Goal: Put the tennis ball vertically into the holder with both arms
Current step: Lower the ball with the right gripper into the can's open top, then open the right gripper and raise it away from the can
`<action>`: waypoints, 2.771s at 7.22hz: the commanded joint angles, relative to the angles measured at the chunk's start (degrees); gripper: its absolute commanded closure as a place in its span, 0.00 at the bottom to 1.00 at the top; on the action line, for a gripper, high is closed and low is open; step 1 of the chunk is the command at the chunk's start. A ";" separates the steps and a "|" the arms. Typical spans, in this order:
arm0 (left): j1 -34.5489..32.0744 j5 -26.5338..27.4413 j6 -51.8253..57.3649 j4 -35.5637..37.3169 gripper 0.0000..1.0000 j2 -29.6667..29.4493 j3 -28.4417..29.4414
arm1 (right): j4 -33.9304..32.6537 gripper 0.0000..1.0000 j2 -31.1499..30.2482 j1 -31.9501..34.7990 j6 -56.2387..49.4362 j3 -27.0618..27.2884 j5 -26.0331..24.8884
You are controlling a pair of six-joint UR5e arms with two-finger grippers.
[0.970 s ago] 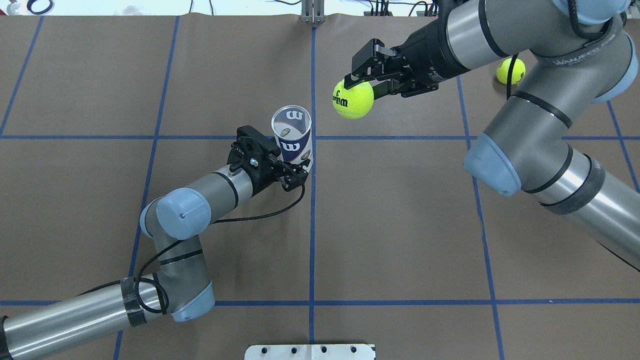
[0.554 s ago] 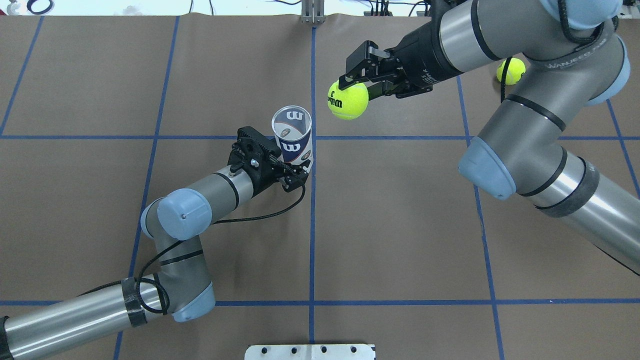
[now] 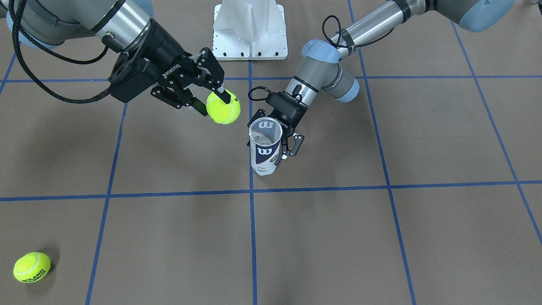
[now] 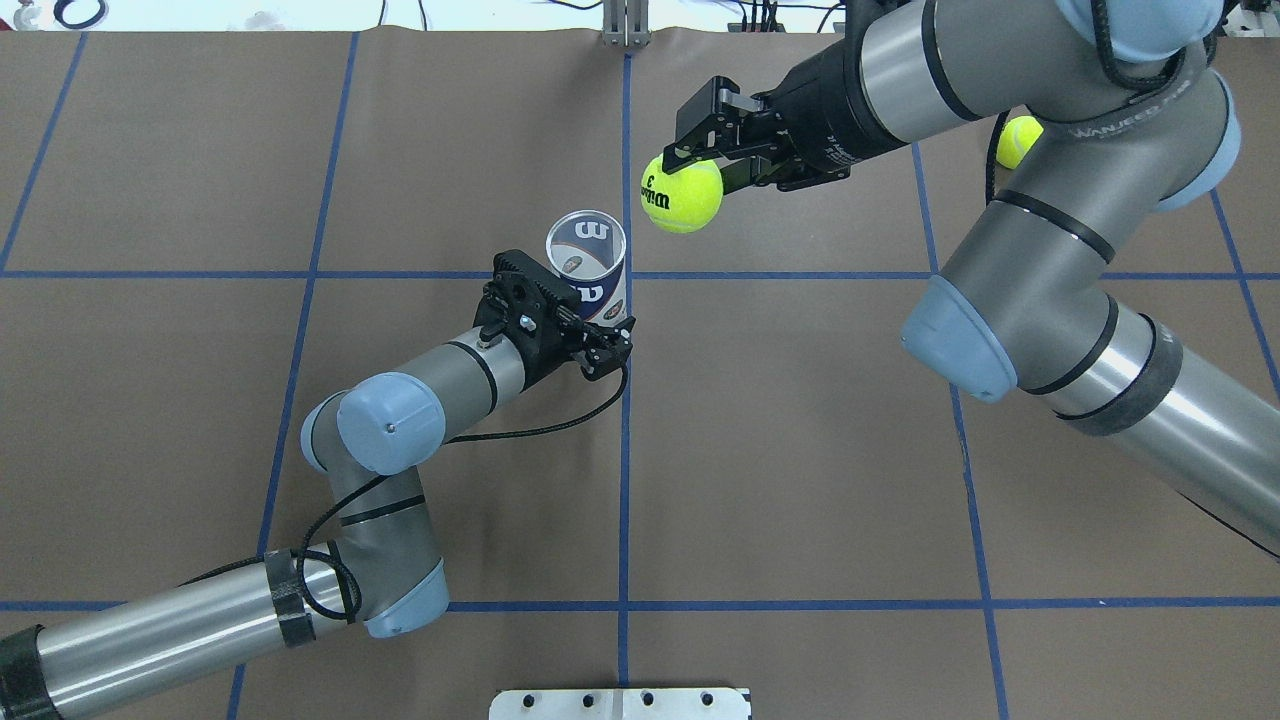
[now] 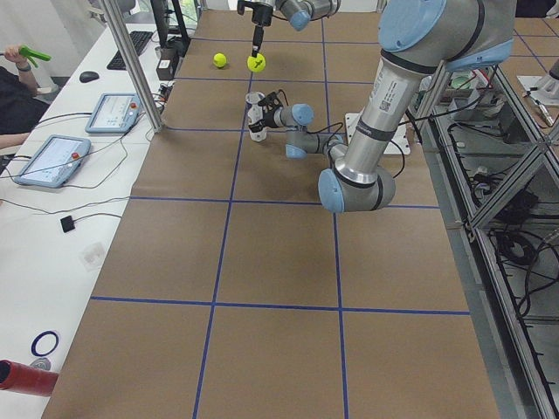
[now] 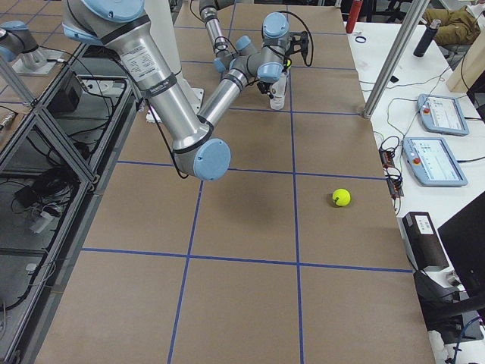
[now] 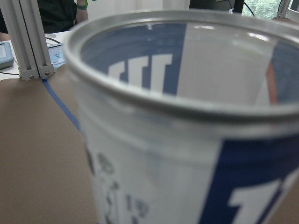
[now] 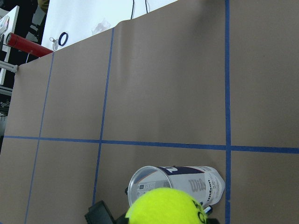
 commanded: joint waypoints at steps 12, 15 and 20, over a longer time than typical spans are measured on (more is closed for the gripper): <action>-0.42 -0.08 0.18 -0.15 0.28 -0.38 0.58 | -0.21 1.00 7.32 -5.35 1.86 -9.20 -9.73; -0.69 -0.08 0.18 -0.15 0.28 -0.38 0.58 | -0.12 0.72 7.32 -6.22 1.94 -9.29 -10.26; -0.69 -0.08 0.18 -0.07 0.28 -0.38 0.58 | -0.04 0.01 7.32 -7.28 2.12 -8.67 -13.34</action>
